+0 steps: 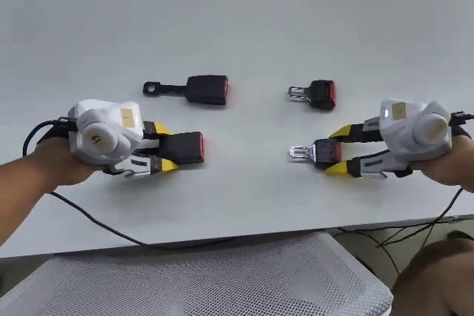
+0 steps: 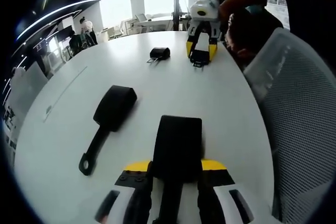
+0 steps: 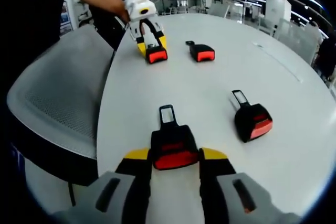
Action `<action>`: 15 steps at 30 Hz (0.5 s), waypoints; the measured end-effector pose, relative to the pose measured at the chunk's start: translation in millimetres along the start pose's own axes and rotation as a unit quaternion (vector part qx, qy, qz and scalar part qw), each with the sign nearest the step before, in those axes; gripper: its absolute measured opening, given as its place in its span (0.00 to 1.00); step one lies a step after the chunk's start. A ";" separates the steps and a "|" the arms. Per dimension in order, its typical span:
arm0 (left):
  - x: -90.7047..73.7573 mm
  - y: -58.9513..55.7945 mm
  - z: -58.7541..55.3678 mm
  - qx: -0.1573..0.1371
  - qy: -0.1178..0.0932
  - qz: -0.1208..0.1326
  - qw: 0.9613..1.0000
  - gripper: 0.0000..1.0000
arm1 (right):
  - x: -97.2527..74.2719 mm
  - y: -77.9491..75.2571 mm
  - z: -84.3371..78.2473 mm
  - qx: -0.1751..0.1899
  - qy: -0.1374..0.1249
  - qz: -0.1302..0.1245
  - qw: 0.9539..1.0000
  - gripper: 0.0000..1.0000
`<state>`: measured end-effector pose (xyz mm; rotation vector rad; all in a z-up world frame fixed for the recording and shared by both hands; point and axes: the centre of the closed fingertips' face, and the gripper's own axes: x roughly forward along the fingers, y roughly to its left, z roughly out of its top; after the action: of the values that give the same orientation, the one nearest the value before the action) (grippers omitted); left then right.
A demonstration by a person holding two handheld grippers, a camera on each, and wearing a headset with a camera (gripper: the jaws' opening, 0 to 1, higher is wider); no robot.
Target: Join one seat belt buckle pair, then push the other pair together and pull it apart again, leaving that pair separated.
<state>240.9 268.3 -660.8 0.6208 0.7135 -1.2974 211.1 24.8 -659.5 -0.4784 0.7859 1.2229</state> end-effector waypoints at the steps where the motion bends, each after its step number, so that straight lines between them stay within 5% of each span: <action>1: -0.1 -0.1 0.0 0.003 0.001 -0.002 1.000 0.34 | 1.0 -0.1 1.3 0.000 -0.001 0.000 1.000 0.34; 15: -0.1 0.1 0.4 0.020 0.016 -0.017 1.000 0.34 | 28.5 4.5 33.1 -0.016 -0.028 0.015 0.999 0.34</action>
<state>241.1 268.1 -660.5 0.6654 0.7293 -1.3371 219.7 67.9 -659.0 -0.4571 0.7294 1.2732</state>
